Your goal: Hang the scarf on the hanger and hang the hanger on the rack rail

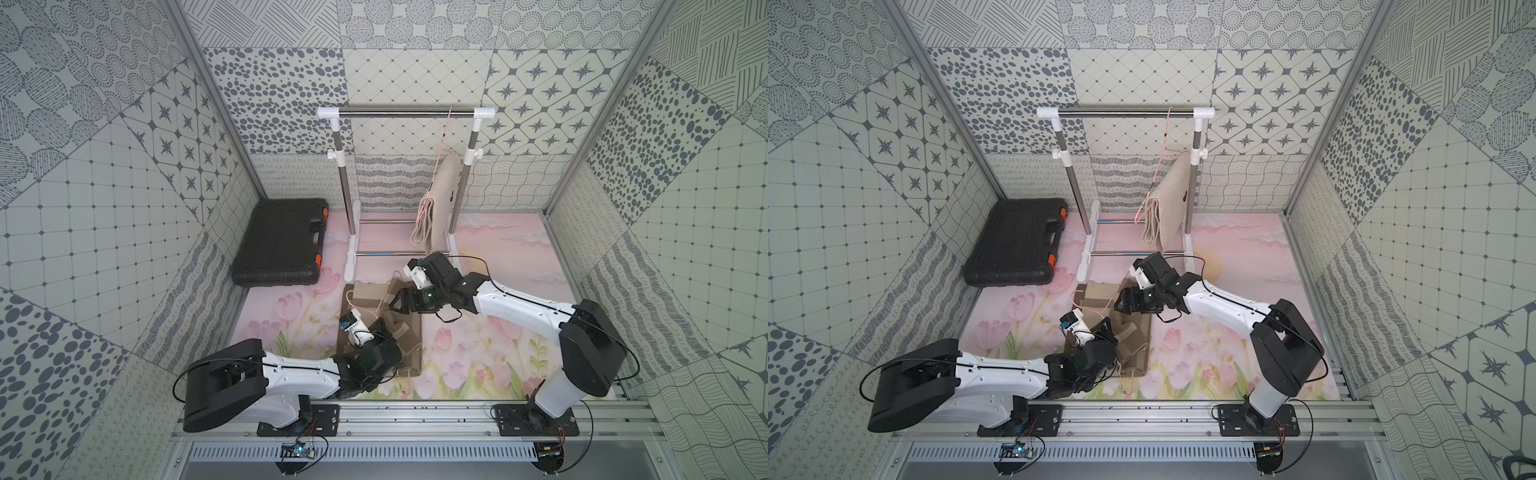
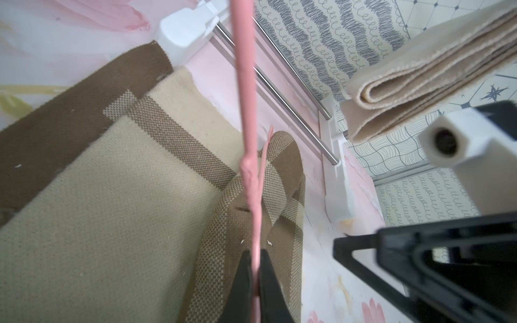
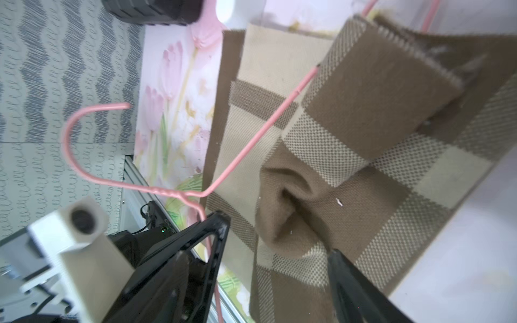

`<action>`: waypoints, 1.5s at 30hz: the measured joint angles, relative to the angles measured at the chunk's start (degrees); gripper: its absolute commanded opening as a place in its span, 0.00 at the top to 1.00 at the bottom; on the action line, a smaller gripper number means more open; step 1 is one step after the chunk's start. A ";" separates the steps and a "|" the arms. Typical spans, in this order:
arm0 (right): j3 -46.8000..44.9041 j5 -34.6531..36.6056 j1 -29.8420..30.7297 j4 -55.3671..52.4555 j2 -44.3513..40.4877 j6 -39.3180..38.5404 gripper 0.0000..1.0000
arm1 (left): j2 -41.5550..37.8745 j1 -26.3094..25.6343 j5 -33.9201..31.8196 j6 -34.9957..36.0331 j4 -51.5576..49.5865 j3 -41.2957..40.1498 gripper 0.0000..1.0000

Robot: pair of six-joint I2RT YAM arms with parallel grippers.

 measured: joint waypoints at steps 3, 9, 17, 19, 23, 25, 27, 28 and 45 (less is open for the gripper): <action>0.83 -0.81 -0.02 -1.16 -0.48 -0.39 0.17 | 0.04 -0.04 0.35 0.37 0.44 -0.02 1.00; 8.72 -1.99 0.74 -1.97 7.89 -0.07 0.18 | 0.09 -0.09 0.92 1.81 1.64 -0.07 1.00; 12.66 -2.73 2.45 -0.22 15.43 3.19 0.24 | -0.22 -0.15 1.51 4.76 2.97 -0.07 1.00; 12.55 -3.10 2.95 -0.07 16.13 4.28 0.28 | -0.28 -0.15 1.70 5.40 3.39 -0.07 1.00; 12.52 -4.48 3.10 1.90 16.37 5.97 0.48 | -0.02 -0.20 2.05 6.56 4.17 -0.07 1.00; 12.52 -5.31 3.23 2.99 16.70 6.80 0.65 | 0.39 -0.20 1.88 7.17 4.74 -0.07 1.00; 12.44 -5.49 3.10 3.28 17.20 7.78 0.78 | 0.79 -0.17 1.33 7.61 5.29 -0.07 1.00; 12.31 -5.73 2.89 3.39 17.42 8.52 0.83 | 0.92 -0.17 1.20 7.74 5.51 -0.07 1.00; 3.15 -20.39 -5.75 12.52 12.83 17.46 1.00 | -13.42 -0.20 6.93 19.74 7.67 -0.63 0.31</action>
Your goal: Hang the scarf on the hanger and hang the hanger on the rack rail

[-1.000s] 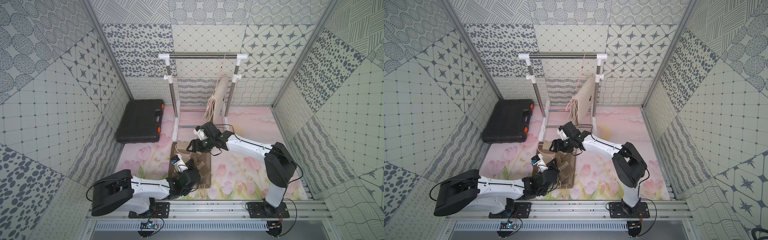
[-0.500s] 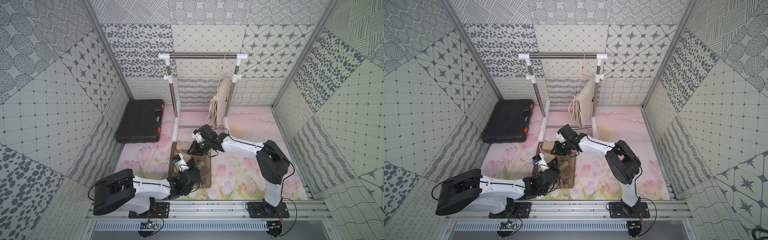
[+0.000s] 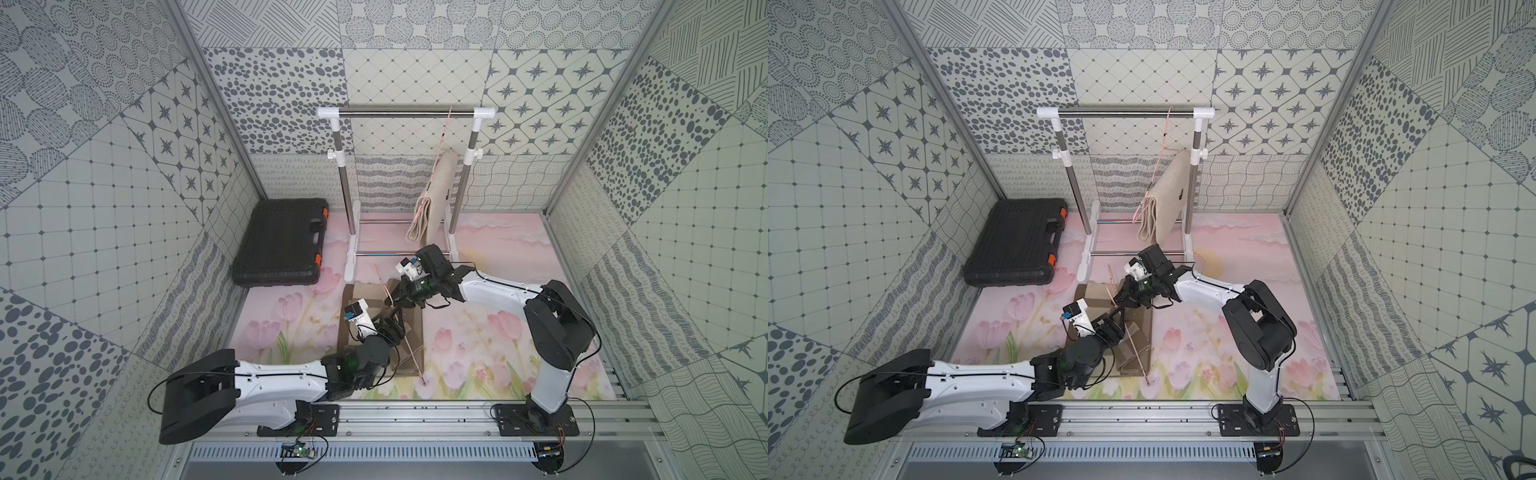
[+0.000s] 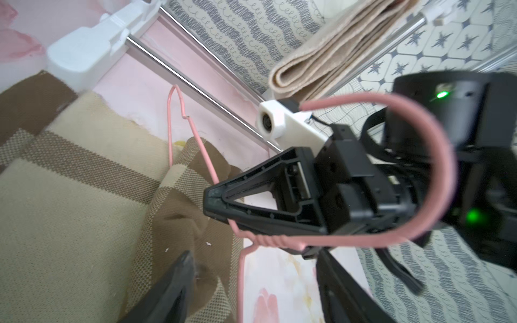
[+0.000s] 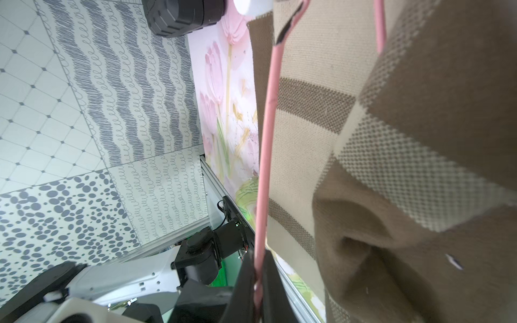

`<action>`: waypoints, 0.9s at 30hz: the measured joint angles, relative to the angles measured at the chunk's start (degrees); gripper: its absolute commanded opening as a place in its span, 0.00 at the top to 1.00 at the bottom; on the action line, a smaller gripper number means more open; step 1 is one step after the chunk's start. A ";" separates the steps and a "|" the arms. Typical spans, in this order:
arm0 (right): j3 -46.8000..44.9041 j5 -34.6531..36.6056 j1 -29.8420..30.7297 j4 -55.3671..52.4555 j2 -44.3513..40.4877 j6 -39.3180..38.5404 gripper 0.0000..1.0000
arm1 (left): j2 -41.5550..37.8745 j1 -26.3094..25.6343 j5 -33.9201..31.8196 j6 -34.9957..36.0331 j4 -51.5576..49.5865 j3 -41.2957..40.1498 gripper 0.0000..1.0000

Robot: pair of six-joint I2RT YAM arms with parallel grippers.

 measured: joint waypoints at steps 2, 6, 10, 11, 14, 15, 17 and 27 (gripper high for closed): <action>-2.86 -2.12 -1.64 3.69 -0.76 1.64 1.00 | -5.64 0.13 1.27 1.84 -2.64 0.13 0.33; -7.28 -5.84 -4.46 9.94 -1.18 4.57 1.00 | -13.53 2.80 5.35 3.45 -9.42 0.94 0.30; -8.96 -7.78 -5.62 12.94 -1.20 5.55 1.00 | -14.19 8.74 12.41 1.79 -16.74 1.49 0.27; -9.25 -8.04 -5.64 13.55 -1.27 5.75 1.00 | -13.11 9.92 14.23 1.22 -18.67 2.08 0.27; -9.90 -8.61 -6.05 15.02 -1.60 6.49 1.00 | -7.19 12.87 19.63 0.13 -24.35 6.08 0.25; -10.08 -8.74 -6.12 15.28 -1.79 6.58 1.00 | -4.63 13.68 21.35 -0.31 -25.86 7.72 0.24; -10.19 -8.87 -6.29 15.39 -2.16 6.69 1.00 | -0.02 14.86 24.48 -0.79 -28.48 10.69 0.22; -11.17 -8.66 -7.74 15.54 -4.28 6.16 1.00 | 14.36 19.63 35.52 -3.74 -39.60 20.00 0.22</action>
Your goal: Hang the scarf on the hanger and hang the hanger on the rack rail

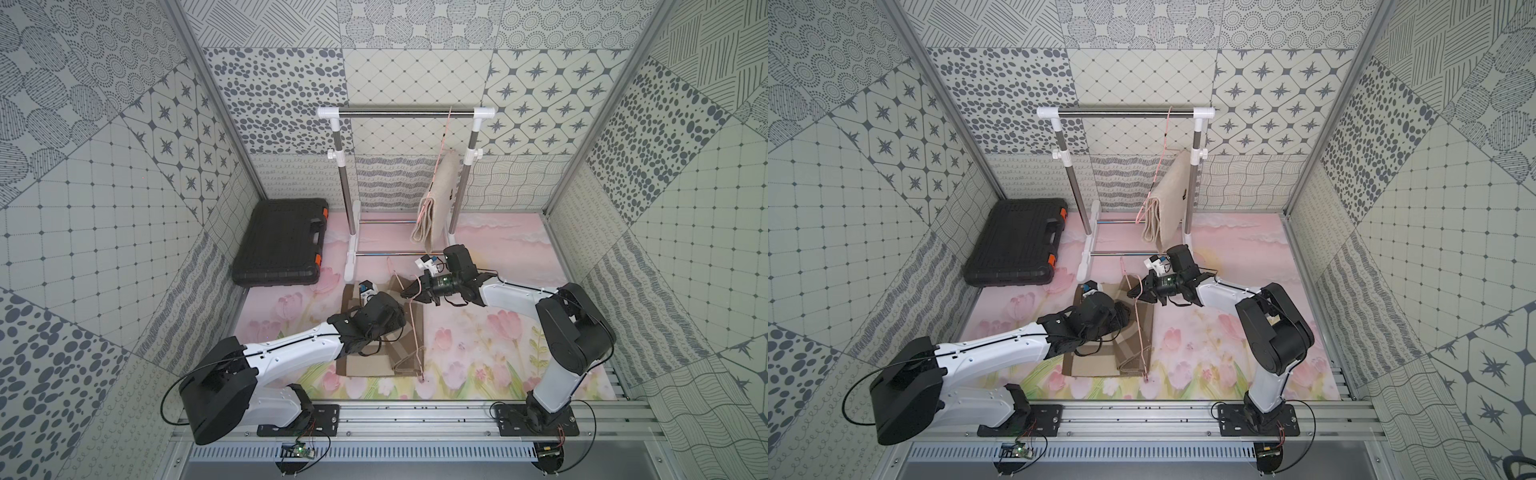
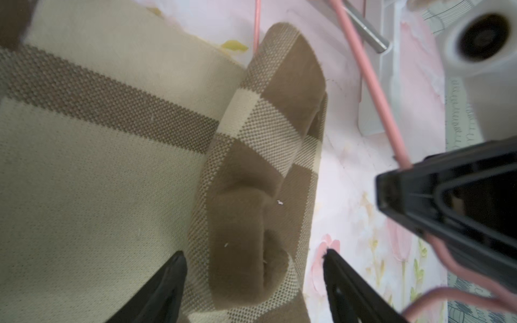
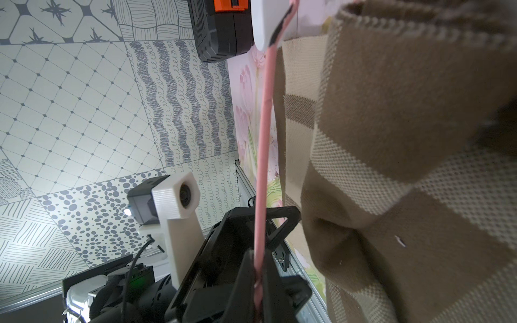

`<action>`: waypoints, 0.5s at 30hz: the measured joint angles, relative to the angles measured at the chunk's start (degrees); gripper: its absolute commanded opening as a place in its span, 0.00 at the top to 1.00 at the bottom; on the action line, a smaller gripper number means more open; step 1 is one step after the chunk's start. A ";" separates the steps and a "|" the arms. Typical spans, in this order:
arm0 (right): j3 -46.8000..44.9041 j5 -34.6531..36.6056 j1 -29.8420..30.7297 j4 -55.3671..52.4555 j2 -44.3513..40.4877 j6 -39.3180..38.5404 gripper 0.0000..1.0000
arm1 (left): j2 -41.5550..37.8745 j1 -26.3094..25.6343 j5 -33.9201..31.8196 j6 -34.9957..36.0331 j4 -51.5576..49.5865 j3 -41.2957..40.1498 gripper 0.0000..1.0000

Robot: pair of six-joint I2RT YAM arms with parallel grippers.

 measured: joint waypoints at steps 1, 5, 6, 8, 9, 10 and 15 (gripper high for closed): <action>-0.11 0.02 -0.13 0.00 -0.09 -0.02 1.00 | 0.63 0.37 0.66 -0.20 -0.83 0.35 0.22; -0.59 0.15 -0.46 0.26 -0.24 -0.13 1.00 | 4.46 1.40 3.19 -0.46 -3.58 2.01 0.25; -0.70 0.22 -0.46 0.48 -0.24 -0.11 1.00 | 5.44 1.46 3.54 -0.39 -3.80 2.34 0.26; -0.87 0.24 -0.44 0.83 -0.24 -0.04 1.00 | 7.39 1.77 4.68 -0.20 -4.00 3.17 0.29; -0.92 0.24 -0.46 0.94 -0.24 0.02 1.00 | 8.22 1.97 4.98 0.07 -3.96 3.58 0.33; -0.94 0.24 -0.46 0.98 -0.24 0.09 1.00 | 9.18 2.23 5.29 0.42 -3.87 4.11 0.38; -1.40 0.37 -0.46 1.55 -0.24 0.17 1.00 | 12.04 3.72 6.88 2.10 -3.28 5.86 0.96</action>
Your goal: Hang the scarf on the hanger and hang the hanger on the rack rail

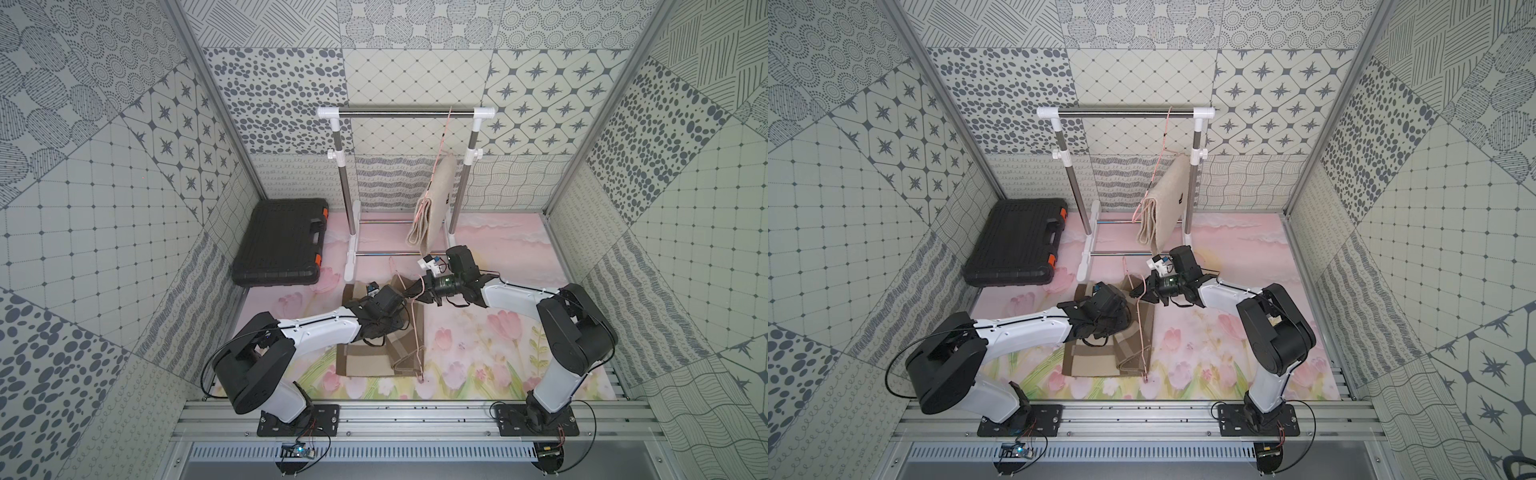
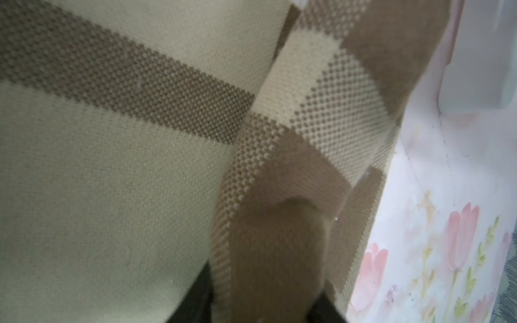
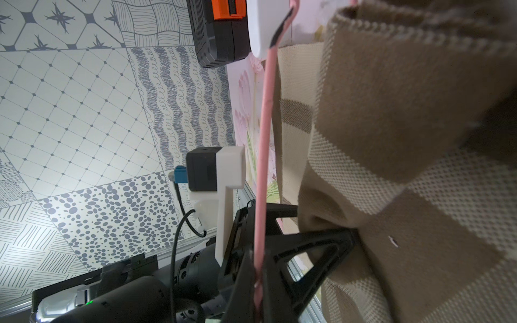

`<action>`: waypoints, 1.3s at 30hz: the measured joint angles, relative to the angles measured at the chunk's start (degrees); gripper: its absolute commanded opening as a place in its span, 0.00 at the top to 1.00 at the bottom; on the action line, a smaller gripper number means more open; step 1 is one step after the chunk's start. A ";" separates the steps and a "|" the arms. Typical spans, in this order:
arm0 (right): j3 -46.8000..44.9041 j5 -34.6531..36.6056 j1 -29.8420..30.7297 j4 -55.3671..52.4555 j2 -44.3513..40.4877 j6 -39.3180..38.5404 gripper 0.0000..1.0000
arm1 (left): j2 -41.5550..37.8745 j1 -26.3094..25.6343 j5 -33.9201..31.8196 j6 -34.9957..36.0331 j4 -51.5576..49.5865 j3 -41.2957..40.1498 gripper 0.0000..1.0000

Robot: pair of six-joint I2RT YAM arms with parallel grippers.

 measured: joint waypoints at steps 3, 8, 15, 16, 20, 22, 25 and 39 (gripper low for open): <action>-0.28 0.11 0.00 0.13 0.00 0.15 1.00 | 0.04 1.03 1.11 0.96 -0.13 -0.15 1.00; -0.52 0.13 -0.09 0.50 0.00 0.42 1.00 | -5.60 2.56 1.79 1.64 -1.60 -2.73 1.00; -0.79 0.44 -0.07 2.91 0.70 1.92 1.00 | -21.27 7.23 1.18 1.55 -9.03 -7.48 1.00; -0.81 0.52 -0.07 3.17 0.85 2.03 1.00 | -22.84 8.50 1.18 1.57 -10.21 -8.37 1.00; -1.66 1.27 -0.02 4.07 1.20 2.05 1.00 | -26.58 13.31 1.36 2.01 -13.94 -10.56 1.00; -2.56 1.88 -0.02 4.37 1.20 2.03 1.00 | -27.06 16.00 1.86 2.67 -15.06 -11.08 1.00; -3.96 2.45 -0.02 4.96 1.20 2.08 1.00 | -25.86 20.06 3.19 4.31 -15.37 -11.54 0.71; -4.66 3.50 -0.02 3.74 1.18 0.81 1.00 | -25.05 26.21 5.51 11.76 -16.09 -6.21 0.60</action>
